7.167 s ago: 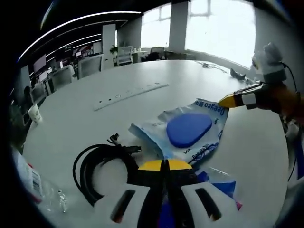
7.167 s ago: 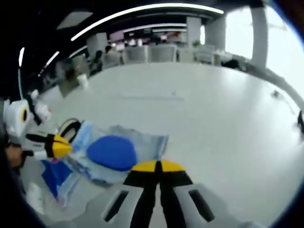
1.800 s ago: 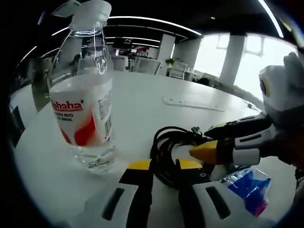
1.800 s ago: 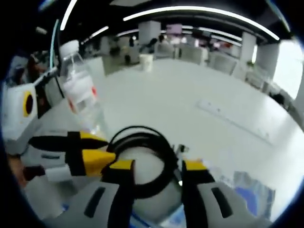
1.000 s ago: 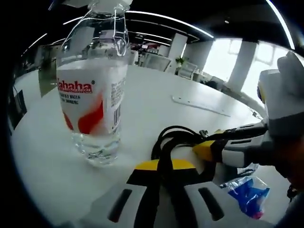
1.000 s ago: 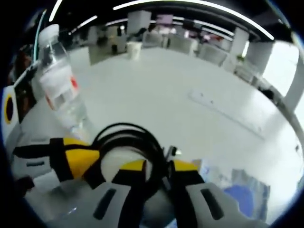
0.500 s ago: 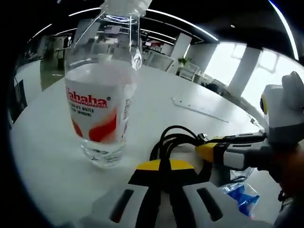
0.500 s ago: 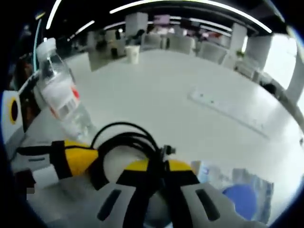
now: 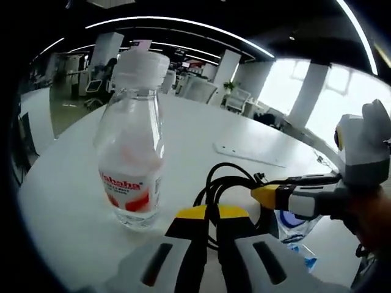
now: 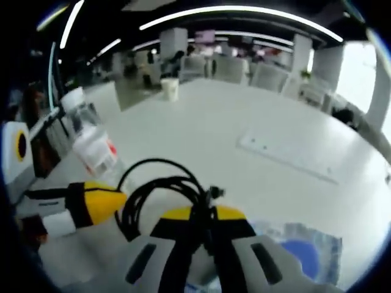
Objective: Arrange the tabletop items into an orderly group along one side of the table until the central work area is clear of visible clutter.
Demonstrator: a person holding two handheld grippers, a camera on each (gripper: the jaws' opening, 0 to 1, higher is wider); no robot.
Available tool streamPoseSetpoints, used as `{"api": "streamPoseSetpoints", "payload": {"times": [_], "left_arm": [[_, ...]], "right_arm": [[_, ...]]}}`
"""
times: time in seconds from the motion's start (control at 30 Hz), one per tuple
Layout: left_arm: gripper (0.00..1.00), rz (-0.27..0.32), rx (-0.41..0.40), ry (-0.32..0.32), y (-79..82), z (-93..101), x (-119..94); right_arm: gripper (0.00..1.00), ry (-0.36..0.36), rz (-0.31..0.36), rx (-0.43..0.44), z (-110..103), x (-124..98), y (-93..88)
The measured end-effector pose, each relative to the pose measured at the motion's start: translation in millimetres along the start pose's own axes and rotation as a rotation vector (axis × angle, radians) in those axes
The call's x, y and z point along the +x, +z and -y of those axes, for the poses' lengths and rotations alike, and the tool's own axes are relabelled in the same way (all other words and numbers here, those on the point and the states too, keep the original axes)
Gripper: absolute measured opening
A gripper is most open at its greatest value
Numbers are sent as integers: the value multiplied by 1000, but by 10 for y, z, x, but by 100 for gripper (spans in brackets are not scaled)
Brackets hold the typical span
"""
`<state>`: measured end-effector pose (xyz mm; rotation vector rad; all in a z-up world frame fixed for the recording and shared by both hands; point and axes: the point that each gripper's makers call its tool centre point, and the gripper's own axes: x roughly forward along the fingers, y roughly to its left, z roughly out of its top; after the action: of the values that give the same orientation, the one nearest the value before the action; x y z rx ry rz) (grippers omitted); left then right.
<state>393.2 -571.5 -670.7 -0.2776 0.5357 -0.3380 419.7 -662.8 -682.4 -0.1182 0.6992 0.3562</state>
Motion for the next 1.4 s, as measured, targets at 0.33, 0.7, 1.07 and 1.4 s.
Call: {"api": "streamPoseSetpoints", "payload": {"times": [0.33, 0.7, 1.07, 1.4], "left_arm": [[2, 17, 41, -27, 194, 190, -162], [2, 27, 48, -65, 247, 418, -316], [3, 6, 53, -114, 175, 670, -441], [3, -45, 70, -181, -56, 956, -560]], "right_arm": [[8, -1, 32, 3, 34, -287, 146], [8, -5, 34, 18, 112, -606, 168], [8, -13, 26, 39, 205, -931, 36], [8, -20, 3, 85, 317, -1208, -227]]}}
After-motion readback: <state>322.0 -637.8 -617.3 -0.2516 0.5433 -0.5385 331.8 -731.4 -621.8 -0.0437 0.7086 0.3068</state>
